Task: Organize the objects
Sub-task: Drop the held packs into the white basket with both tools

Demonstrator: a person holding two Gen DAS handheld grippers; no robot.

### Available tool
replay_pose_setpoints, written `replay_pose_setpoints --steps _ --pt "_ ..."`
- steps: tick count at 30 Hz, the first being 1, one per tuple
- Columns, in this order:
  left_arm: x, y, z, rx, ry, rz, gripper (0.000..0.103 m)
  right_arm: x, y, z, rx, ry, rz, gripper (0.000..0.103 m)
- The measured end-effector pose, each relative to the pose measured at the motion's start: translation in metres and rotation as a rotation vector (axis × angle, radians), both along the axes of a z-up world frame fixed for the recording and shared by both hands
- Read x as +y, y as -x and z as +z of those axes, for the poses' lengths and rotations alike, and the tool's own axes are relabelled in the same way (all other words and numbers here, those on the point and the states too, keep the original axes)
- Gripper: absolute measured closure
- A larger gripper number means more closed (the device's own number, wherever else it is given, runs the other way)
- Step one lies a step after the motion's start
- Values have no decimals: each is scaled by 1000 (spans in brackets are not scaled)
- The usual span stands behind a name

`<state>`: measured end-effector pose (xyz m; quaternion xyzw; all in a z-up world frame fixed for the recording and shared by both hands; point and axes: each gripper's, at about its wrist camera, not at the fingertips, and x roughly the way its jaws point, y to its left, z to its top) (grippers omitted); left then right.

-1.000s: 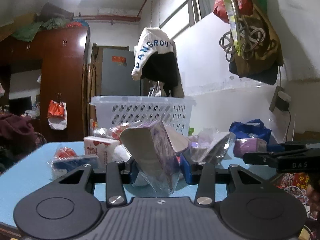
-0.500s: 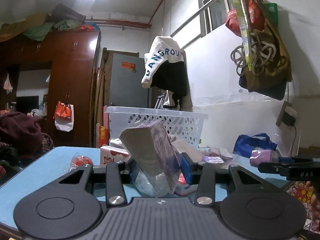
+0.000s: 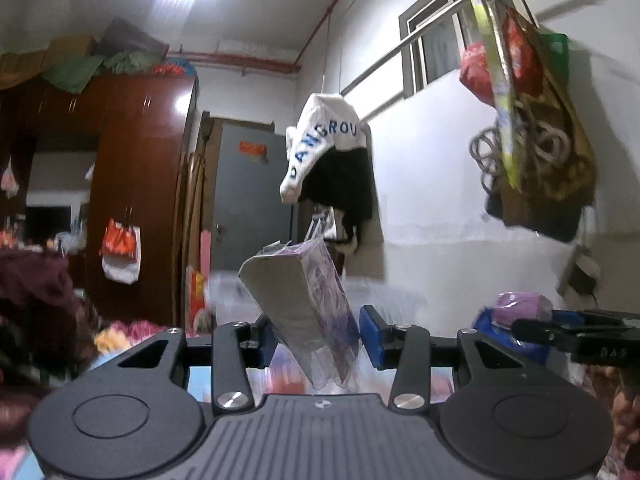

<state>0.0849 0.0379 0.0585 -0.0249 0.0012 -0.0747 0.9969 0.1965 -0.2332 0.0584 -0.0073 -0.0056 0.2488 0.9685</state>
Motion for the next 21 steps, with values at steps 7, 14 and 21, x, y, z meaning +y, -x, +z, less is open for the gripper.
replay_pose_setpoints --steps 7,14,21 --pt "13 -144 49 252 45 31 56 66 -133 40 134 108 -29 38" --pt "12 -178 41 302 53 42 13 70 -137 34 159 136 -77 0" --pt "17 -71 17 204 31 12 13 -9 -31 -21 259 -37 4 0"
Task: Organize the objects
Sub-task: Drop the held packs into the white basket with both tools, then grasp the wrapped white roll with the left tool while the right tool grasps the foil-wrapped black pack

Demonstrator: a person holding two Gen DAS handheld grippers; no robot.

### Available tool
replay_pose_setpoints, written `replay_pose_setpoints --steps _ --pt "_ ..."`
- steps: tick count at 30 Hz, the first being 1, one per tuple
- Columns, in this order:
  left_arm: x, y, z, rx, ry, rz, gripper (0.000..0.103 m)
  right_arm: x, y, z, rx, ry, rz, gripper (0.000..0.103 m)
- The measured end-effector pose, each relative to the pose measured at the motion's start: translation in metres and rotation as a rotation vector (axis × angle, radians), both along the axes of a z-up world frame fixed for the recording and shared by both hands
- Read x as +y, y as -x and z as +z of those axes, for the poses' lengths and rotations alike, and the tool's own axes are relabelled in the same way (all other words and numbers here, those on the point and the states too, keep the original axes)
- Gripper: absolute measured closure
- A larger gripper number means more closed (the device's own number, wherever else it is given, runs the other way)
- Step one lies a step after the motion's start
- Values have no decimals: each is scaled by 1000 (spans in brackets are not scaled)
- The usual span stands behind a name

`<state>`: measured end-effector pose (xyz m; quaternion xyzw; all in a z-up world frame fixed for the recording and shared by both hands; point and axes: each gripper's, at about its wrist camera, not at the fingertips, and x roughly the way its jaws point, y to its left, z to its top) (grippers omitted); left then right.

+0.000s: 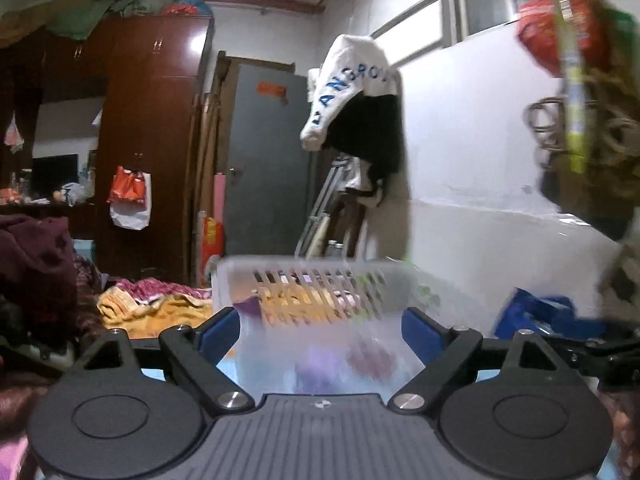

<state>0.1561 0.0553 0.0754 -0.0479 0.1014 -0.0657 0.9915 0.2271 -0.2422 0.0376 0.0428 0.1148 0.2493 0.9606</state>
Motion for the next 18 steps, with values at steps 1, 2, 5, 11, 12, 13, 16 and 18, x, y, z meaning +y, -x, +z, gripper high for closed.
replay_pose_setpoints --steps 1,2,5,11,12,13,16,18 --pt "0 19 -13 1 2 -14 13 -9 17 -19 5 -9 11 0" --pt "-1 34 -25 3 -3 -18 13 -15 27 -34 9 -10 14 0" --pt "-10 65 -58 0 -11 -7 13 -22 46 -69 6 -27 -2 0" --pt "-31 63 -76 39 -60 18 14 0 41 -77 18 64 26 0" --pt "-30 62 -79 46 -51 22 15 1 40 -77 26 58 35 0" --pt "-30 60 -81 55 -42 23 16 1 40 -77 31 53 46 5" --pt "-29 56 -93 97 -38 29 26 6 46 -78 16 80 49 17" --pt "-27 56 -102 112 -13 16 32 10 46 -77 0 94 46 23"
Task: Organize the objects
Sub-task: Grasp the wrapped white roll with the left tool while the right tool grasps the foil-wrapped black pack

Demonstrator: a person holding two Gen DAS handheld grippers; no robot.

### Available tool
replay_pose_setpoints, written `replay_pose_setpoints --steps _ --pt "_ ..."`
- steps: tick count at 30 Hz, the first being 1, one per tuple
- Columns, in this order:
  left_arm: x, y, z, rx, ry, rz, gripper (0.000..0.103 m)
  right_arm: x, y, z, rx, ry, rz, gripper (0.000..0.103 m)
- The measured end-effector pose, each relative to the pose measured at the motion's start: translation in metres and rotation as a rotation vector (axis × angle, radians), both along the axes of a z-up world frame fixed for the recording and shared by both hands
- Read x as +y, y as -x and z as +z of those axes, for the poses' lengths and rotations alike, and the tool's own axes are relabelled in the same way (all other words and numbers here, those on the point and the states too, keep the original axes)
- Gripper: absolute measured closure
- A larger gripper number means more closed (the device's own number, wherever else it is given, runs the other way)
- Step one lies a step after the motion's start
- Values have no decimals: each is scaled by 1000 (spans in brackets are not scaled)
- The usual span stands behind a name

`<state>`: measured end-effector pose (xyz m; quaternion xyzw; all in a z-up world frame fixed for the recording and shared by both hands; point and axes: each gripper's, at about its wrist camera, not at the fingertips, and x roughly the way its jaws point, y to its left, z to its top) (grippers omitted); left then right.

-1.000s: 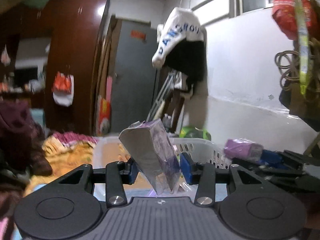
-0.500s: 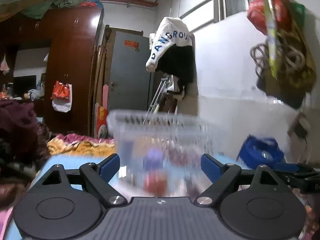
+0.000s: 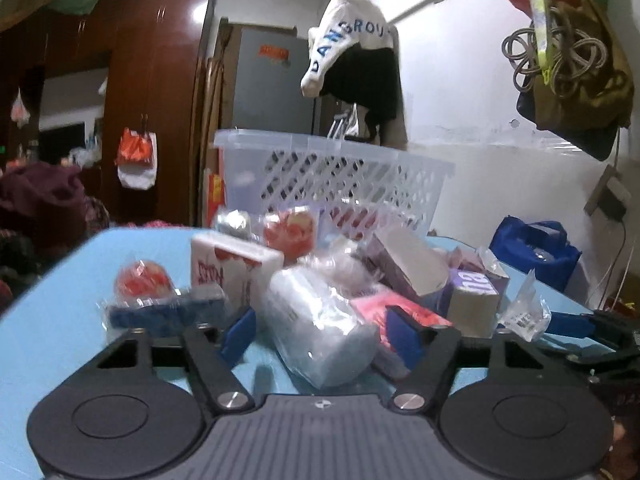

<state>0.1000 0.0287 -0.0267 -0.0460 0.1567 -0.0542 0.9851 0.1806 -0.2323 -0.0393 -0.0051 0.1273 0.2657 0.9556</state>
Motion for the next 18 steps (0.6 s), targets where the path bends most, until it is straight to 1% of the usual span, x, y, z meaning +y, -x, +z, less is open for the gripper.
replay_pose_setpoints --steps 1,2,3,8,11,15,18 --pt "2 0 -2 1 20 -2 33 2 1 -1 -8 11 1 26" --pt "3 0 -3 1 36 -2 38 5 5 -4 -15 24 0 27" --pt "4 1 -4 1 41 1 40 7 7 -5 -26 33 -5 27" --pt "0 8 -6 -31 26 16 41 5 14 -4 -52 42 -3 27" --pt "-7 8 -5 -47 -23 21 41 5 13 -2 -55 41 -4 27" --pt "-5 7 -4 -42 -5 22 41 6 16 -1 -71 42 0 27" --pt "-3 12 -5 -52 8 18 44 5 18 0 -83 39 1 27"
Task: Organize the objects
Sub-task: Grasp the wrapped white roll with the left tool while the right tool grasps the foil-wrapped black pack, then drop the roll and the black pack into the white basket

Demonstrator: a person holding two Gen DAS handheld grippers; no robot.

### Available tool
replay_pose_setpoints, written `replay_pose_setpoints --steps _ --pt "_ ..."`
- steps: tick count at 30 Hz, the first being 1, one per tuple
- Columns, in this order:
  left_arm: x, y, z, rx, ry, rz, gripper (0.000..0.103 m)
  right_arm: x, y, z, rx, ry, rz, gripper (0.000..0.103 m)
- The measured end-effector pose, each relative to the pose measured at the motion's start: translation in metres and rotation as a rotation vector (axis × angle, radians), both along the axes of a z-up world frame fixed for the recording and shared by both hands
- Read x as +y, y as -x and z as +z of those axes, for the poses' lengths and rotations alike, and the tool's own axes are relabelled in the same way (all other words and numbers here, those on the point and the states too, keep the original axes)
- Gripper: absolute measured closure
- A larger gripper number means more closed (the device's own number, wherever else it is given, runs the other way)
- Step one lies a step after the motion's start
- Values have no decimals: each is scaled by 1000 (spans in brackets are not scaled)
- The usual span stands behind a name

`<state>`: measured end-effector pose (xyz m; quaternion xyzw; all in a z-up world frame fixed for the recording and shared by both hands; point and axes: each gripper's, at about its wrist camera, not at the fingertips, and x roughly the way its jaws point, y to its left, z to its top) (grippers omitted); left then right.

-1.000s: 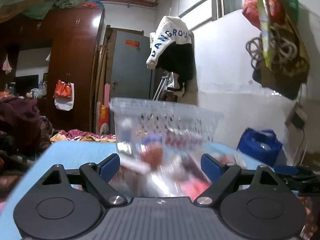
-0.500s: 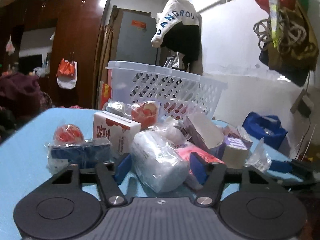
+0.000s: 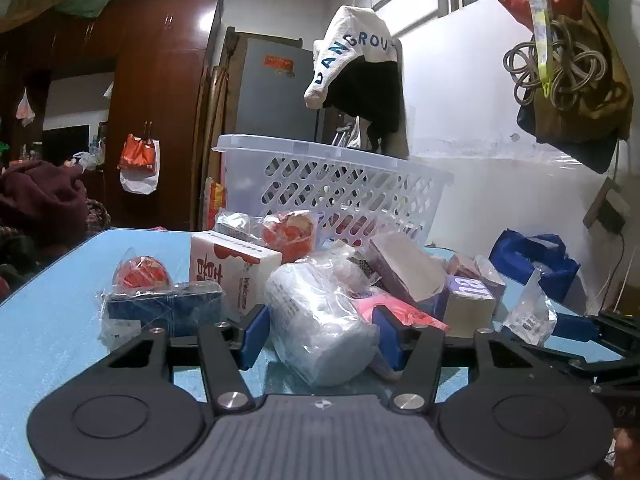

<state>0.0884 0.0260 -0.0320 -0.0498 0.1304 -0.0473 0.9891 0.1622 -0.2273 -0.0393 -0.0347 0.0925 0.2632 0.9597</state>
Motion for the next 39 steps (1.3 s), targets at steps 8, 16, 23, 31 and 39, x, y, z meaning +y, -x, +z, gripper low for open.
replay_pose_setpoints --steps 8,16,23,31,39 --pt "10 26 5 -111 35 -44 44 -11 3 7 -19 -45 1 27" --pt "18 28 -1 -128 25 -63 44 -12 2 7 -20 -55 -10 28" --pt "22 19 35 -186 103 -87 44 -8 -12 47 -113 -95 2 28" --pt "26 -127 144 -56 88 -55 45 48 -152 139 -83 -22 -74 28" --pt "26 -188 131 70 54 -47 20 61 -181 135 -3 12 -75 5"
